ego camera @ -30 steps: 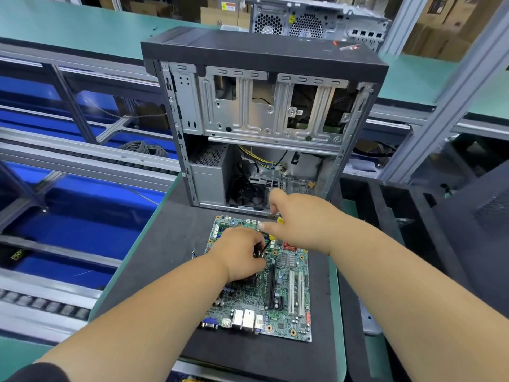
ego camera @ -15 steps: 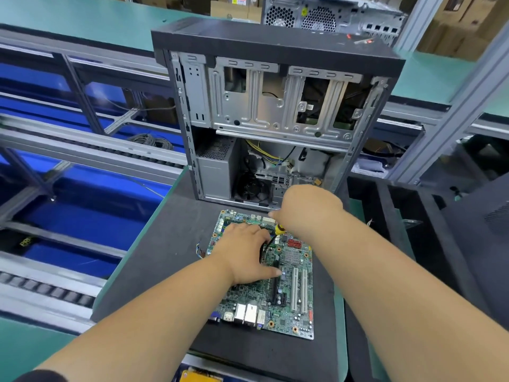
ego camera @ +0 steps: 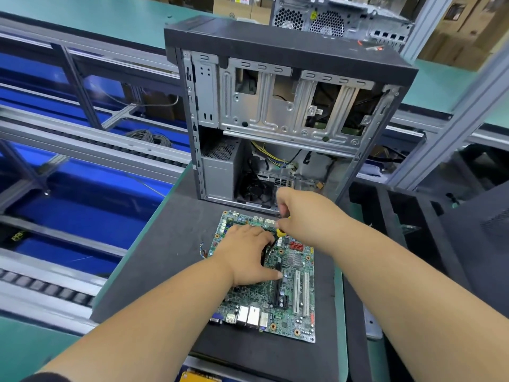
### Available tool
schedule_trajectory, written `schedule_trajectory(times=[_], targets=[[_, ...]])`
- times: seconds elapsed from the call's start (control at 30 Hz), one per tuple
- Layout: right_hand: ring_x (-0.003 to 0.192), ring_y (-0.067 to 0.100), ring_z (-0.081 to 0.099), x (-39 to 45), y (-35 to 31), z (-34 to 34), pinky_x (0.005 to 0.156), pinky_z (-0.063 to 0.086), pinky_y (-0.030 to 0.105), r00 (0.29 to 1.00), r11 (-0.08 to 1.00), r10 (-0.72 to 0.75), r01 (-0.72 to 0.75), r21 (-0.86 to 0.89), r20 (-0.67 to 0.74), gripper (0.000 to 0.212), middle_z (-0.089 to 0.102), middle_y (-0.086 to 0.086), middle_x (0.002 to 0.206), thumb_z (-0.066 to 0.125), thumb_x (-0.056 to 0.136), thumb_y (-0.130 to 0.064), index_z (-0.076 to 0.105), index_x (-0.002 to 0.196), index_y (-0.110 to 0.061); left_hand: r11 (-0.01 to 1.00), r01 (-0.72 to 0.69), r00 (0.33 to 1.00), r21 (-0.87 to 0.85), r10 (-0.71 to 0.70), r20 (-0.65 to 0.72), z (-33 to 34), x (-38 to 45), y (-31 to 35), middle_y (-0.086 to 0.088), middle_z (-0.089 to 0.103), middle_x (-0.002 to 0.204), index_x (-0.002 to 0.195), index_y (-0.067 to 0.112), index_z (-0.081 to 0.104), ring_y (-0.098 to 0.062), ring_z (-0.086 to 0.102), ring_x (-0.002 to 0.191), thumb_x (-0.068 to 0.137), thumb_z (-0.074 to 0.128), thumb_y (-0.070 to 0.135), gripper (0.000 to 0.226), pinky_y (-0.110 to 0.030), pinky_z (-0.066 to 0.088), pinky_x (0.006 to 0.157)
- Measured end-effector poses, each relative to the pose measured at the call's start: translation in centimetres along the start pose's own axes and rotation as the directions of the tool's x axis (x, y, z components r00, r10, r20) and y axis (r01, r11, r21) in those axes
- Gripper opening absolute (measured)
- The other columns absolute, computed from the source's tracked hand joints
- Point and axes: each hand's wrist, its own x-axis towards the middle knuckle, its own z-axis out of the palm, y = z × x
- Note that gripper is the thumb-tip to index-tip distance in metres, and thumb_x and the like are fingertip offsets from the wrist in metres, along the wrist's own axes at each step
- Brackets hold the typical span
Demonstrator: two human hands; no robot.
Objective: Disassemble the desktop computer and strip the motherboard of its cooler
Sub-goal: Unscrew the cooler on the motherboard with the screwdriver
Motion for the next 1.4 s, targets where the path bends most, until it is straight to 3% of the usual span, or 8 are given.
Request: schedule_trajectory(times=[0.2,0.4,0.6,0.77,0.93,1.13,1.23,1.4], targets=[[0.078,0.020,0.057,-0.1,0.9,-1.2,0.062,0.045,0.030,0.981,0.991,-0.134,0.129,0.047,0.140,0.030,0.062,-0.002,0.084,0.072,0.082,-0.017,0.047,0.072,-0.030,1.000,-0.007,1.000,0.013,0.007,0.006,0.0,0.1,-0.1,0.008,0.051,0.118,0.129,0.031,0.046,-0.019,0.043,0.114,0.058,0.039,0.088,0.091,-0.039,0.028,0.100],[0.072,0.025,0.051,-0.3,0.7,0.0,0.057,0.039,0.033,0.993,0.959,0.080,-0.102,-0.263,-0.090,0.030,0.050,-0.003,0.076,0.050,0.095,-0.046,0.038,0.091,-0.019,1.000,-0.017,1.000,0.012,0.017,0.015,0.0,0.0,0.0,0.007,0.048,0.128,0.135,0.031,0.041,-0.020,0.041,0.121,0.056,0.039,0.090,0.098,-0.039,0.025,0.104],[0.072,0.017,0.057,-0.5,0.1,0.1,0.052,0.036,0.026,0.970,0.973,0.207,-0.190,0.134,-0.127,0.026,0.058,-0.008,0.074,0.071,0.081,-0.046,0.054,0.075,-0.027,0.990,-0.110,0.992,0.092,0.104,0.070,-0.6,-0.5,-0.6,0.001,0.036,0.141,0.147,0.023,0.027,-0.024,0.029,0.133,0.056,0.052,0.089,0.115,-0.044,0.021,0.114],[0.060,0.024,0.046,-1.2,-0.9,1.9,0.047,0.030,0.029,0.919,0.954,0.246,-0.286,-0.092,-0.307,0.037,0.041,-0.004,0.062,0.043,0.098,-0.055,0.036,0.089,-0.020,0.982,-0.115,0.993,0.150,0.114,0.014,0.0,-1.1,-0.5,0.001,0.040,0.138,0.149,0.022,0.022,-0.024,0.034,0.130,0.065,0.051,0.084,0.108,-0.041,0.020,0.115],[0.057,0.017,0.048,-1.6,-0.9,1.9,0.048,0.030,0.030,0.981,0.972,0.132,-0.100,0.214,-0.139,0.010,0.053,-0.001,0.067,0.051,0.098,-0.024,0.043,0.093,-0.020,0.982,-0.104,0.994,0.160,0.106,-0.009,0.3,-1.0,-0.4,0.000,0.041,0.135,0.148,0.021,0.025,-0.025,0.035,0.128,0.070,0.051,0.078,0.100,-0.041,0.021,0.114],[0.064,0.013,0.054,-0.9,-0.1,-0.1,0.050,0.038,0.028,0.989,0.985,0.146,-0.145,0.099,-0.007,0.005,0.058,-0.003,0.078,0.052,0.095,-0.024,0.049,0.090,-0.025,0.986,-0.106,0.994,0.127,0.108,-0.016,0.5,-1.0,-0.7,0.001,0.041,0.135,0.146,0.024,0.025,-0.024,0.035,0.128,0.069,0.049,0.078,0.097,-0.040,0.022,0.113],[0.061,0.017,0.050,-0.4,-0.5,0.0,0.052,0.038,0.033,0.975,0.973,0.204,-0.212,-0.091,-0.090,0.025,0.054,0.001,0.074,0.052,0.097,-0.039,0.041,0.093,-0.017,0.985,-0.101,0.994,0.140,0.105,-0.018,0.5,-1.0,-0.6,0.001,0.041,0.135,0.147,0.023,0.024,-0.025,0.035,0.127,0.069,0.049,0.078,0.099,-0.041,0.022,0.112],[0.054,0.015,0.044,-0.9,-0.4,0.9,0.047,0.028,0.030,0.994,0.985,0.092,-0.083,0.149,-0.053,0.021,0.050,0.001,0.068,0.057,0.096,-0.027,0.038,0.090,-0.020,0.982,-0.106,0.994,0.156,0.108,-0.004,0.2,-0.8,-0.7,0.001,0.042,0.135,0.147,0.022,0.027,-0.024,0.037,0.126,0.062,0.053,0.085,0.109,-0.041,0.025,0.111]])
